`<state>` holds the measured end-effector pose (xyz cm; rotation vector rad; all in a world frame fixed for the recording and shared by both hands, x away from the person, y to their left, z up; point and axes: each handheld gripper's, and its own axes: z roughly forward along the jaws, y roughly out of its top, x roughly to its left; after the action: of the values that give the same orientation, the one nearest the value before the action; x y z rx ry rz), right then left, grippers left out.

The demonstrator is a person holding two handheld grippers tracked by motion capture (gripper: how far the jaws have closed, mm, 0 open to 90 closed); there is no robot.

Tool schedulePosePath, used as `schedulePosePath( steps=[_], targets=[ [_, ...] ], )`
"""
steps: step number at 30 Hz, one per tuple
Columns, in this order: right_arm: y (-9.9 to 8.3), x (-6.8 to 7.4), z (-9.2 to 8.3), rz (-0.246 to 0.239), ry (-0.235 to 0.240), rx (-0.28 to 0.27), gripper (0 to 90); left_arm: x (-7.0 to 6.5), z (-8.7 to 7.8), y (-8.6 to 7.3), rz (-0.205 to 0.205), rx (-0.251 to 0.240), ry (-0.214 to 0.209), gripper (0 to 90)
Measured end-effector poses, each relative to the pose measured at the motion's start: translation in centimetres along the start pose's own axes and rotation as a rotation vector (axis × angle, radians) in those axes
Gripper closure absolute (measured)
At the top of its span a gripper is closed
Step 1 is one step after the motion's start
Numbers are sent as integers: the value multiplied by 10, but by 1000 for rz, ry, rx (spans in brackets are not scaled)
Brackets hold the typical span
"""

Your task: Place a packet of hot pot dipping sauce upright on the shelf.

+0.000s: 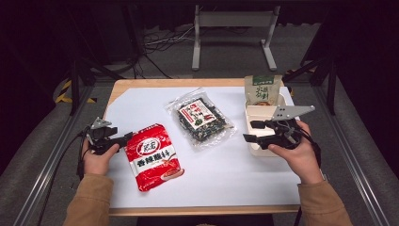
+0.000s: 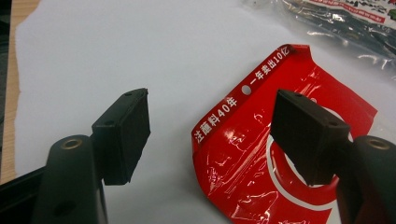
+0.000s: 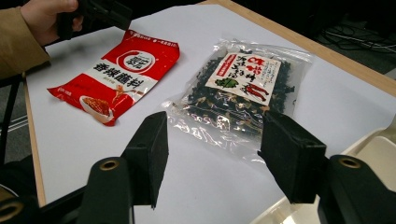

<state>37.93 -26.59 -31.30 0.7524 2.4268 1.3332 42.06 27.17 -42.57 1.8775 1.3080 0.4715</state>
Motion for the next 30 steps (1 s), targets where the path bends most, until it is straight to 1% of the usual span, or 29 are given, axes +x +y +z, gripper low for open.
schedulePosePath(
  steps=[2,4,5,6,9,12,16,19,23,26,28,29,30],
  targets=[
    [-1,0,1,-5,-7,5,416,2,4,-1,0,14,-10,286],
    [-1,1,2,-10,-13,14,416,4,8,-3,-8,46,-24,281],
    [-1,1,3,-10,-13,17,416,5,9,-4,-12,54,-30,282],
    [-2,1,3,-12,-14,19,416,6,11,-5,-16,66,-29,289],
    [-2,1,4,-12,-12,18,414,7,13,-6,-16,74,-26,290],
    [-2,2,5,-13,-11,20,413,9,15,-8,-28,89,-37,295],
    [-3,1,6,-8,-8,21,412,11,18,-10,-45,113,-85,347],
    [-5,0,7,-5,-16,27,413,12,20,-11,-45,125,-103,368],
    [-5,0,6,-5,-15,26,412,13,22,-13,-55,126,-132,395],
    [-5,0,7,-4,-14,24,411,14,21,-14,-71,117,-165,462],
    [-5,0,7,-1,-14,25,409,12,17,-13,-52,97,-178,515],
    [-6,0,8,3,-16,24,409,10,16,-12,-50,87,-187,526],
    [-6,0,8,3,-16,24,409,10,16,-12,-50,87,-187,533]
  ],
)
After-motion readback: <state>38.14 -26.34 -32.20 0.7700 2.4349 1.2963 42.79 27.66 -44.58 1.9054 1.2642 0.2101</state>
